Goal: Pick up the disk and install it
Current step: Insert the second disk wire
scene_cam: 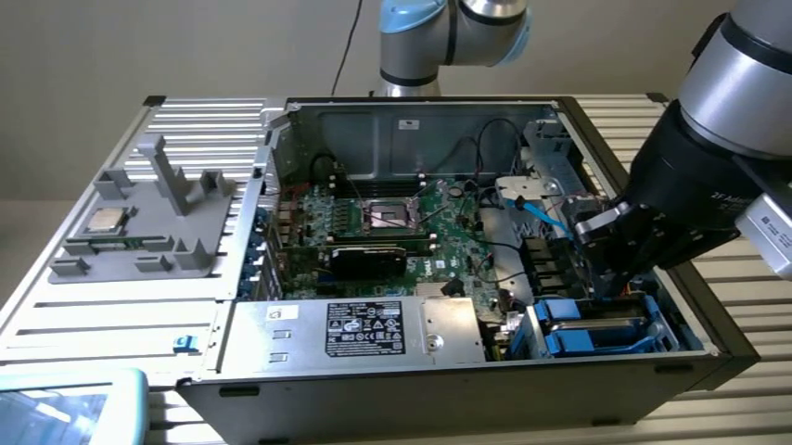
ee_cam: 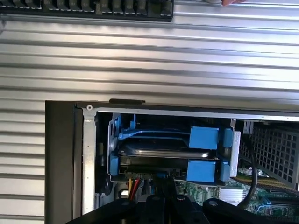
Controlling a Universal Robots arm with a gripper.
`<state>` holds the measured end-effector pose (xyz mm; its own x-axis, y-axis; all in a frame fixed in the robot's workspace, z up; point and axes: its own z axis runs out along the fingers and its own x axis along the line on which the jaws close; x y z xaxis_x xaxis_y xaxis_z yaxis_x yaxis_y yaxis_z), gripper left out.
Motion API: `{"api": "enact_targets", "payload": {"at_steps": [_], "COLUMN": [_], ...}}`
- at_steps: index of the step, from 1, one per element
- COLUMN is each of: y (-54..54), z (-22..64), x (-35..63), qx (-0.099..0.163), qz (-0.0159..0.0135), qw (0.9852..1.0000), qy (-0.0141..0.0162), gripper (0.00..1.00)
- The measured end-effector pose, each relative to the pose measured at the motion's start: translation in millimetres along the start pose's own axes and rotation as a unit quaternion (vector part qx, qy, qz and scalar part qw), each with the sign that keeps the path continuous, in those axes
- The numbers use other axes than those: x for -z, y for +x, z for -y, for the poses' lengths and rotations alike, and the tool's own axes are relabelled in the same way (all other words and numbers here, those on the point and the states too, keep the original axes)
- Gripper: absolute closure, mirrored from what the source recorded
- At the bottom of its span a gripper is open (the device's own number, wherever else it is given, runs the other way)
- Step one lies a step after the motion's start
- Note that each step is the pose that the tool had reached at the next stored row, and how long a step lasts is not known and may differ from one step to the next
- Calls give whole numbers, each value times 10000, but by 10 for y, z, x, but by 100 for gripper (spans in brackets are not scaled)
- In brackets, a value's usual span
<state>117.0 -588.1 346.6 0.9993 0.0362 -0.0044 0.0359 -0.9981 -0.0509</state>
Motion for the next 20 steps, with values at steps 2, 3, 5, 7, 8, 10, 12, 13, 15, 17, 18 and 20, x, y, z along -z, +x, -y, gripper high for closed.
{"api": "enact_targets", "payload": {"at_steps": [2, 3, 5, 7, 8, 10, 12, 13, 15, 17, 18, 20], "y": [-1, -1, -2, -3, -3, -3, -3, 5, 67, 137, 158, 163], "z": [0, 0, 1, 3, 4, 10, 22, 24, 23, 20, 20, 18], "x": [-21, -31, -56, -76, -79, -56, 40, 88, 117, 119, 118, 96], "qx": [15, 21, 33, 40, 42, 42, 42, 42, 42, 42, 42, 42], "qz": [-9, -11, -13, -12, -12, -12, -12, -12, -11, -11, -11, -15], "qw": [10000, 10000, 10000, 10000, 10000, 10000, 10000, 10000, 10000, 10000, 10000, 9999], "qy": [-17, -26, -43, -64, -70, -67, -77, -78, -80, -83, -86, -91], "gripper": [89, 89, 89, 89, 89, 89, 89, 89, 89, 89, 89, 89]}}
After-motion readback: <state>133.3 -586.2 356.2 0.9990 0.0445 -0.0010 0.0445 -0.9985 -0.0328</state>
